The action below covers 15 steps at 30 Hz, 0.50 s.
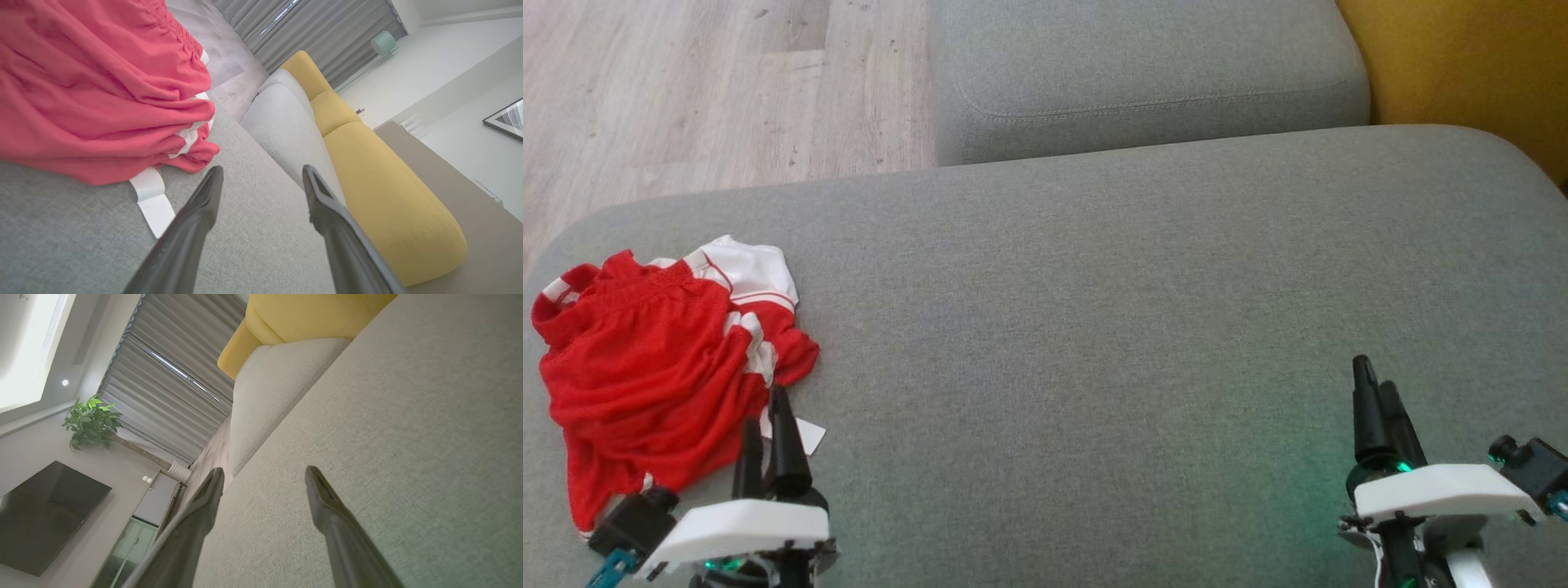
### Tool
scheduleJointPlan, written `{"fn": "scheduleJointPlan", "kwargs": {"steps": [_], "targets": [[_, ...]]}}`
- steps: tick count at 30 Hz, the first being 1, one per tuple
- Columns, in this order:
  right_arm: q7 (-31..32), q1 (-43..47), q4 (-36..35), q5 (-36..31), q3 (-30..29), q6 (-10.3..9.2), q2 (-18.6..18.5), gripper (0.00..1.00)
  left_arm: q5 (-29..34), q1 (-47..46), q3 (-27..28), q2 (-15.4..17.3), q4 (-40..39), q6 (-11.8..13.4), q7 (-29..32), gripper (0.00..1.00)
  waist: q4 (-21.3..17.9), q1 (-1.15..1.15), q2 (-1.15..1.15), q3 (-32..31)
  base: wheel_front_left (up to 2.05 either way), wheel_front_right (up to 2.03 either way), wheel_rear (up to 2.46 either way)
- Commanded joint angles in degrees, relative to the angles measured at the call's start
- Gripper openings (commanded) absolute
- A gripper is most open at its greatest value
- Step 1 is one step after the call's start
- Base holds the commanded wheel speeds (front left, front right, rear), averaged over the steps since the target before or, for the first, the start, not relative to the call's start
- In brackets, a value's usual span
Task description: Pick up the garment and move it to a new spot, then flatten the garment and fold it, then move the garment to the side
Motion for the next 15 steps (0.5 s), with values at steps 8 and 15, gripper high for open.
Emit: {"fn": "scheduleJointPlan", "kwargs": {"steps": [8, 15], "targets": [[-2.11, -1.45, -2.42, -7.86, 2.0, 0.25, -0.41, 1.0, 6.27, -0.71, -0.6, 0.47, -2.42, 0.79, -1.98, 1.0, -0.11, 0.0, 0.0, -0.5, 0.0, 0.0, 0.0], [-3.29, -0.87, -2.58, -13.22, 2.91, 0.27, -0.44, 1.0, 11.28, -0.4, -1.62, 0.49, -2.87, 1.24, -3.17, 1.0, -0.14, 0.0, 0.0, -0.95, 0.0, 0.0, 0.0]]}}
